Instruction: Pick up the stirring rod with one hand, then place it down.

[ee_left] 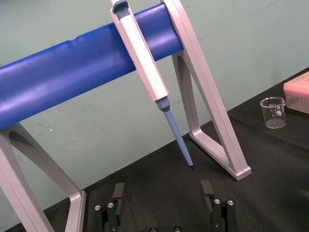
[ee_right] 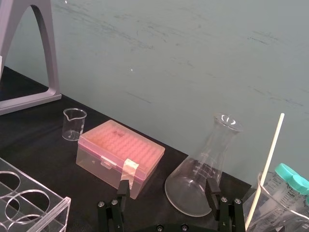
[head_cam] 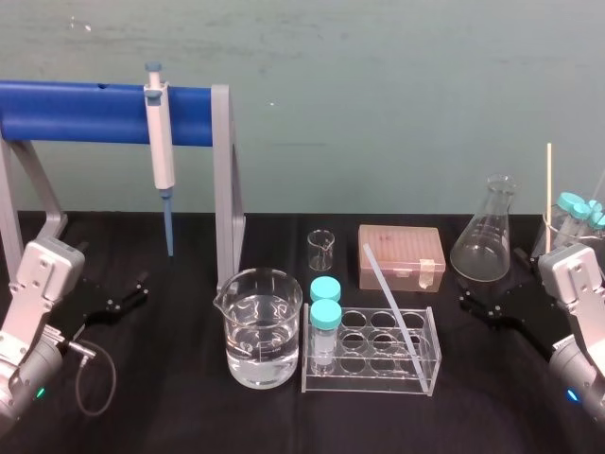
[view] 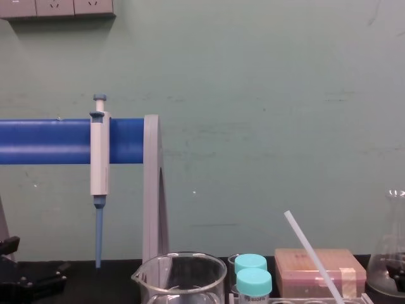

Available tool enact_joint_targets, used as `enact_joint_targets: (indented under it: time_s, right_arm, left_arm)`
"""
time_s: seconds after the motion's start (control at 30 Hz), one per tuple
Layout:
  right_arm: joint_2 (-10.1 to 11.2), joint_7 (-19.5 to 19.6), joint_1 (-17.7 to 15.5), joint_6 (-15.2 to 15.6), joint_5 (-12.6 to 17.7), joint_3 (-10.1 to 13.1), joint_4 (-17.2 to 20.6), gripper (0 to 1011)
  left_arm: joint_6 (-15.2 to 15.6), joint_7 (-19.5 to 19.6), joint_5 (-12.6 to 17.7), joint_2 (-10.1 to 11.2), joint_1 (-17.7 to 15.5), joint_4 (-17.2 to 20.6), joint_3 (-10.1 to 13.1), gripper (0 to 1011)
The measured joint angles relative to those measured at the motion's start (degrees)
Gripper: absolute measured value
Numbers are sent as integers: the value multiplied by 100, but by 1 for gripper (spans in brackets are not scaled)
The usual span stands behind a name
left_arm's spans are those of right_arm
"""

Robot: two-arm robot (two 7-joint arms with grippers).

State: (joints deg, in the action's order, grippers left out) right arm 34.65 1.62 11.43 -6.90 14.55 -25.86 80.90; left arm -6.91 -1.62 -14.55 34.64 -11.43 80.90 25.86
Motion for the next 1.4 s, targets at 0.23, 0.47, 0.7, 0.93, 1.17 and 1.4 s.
enact_joint_targets:
  time_s: [0.23,0.47,0.7,0.93,1.17,1.4]
  right_arm:
    - [-2,-6,0,0,2,6,0,1004]
    - [-35,-501,-48,100,573,311,216,1004]
    - [-3,-1532,-109,864,1735,614,672,1004]
    - [109,-2369,-54,1420,2187,608,933,1004]
    - [166,-2877,149,1566,2067,377,931,1004]
    - [28,-3015,517,1688,1703,57,635,1004]
  left_arm:
    - [0,0,0,0,0,0,0,1000]
    - [0,0,0,0,0,0,0,1000]
    - [0,0,-1,0,0,0,0,1000]
    - [0,0,0,0,0,0,0,1000]
    - [0,0,0,0,0,0,0,1000]
    - [0,0,0,0,0,0,0,1000]
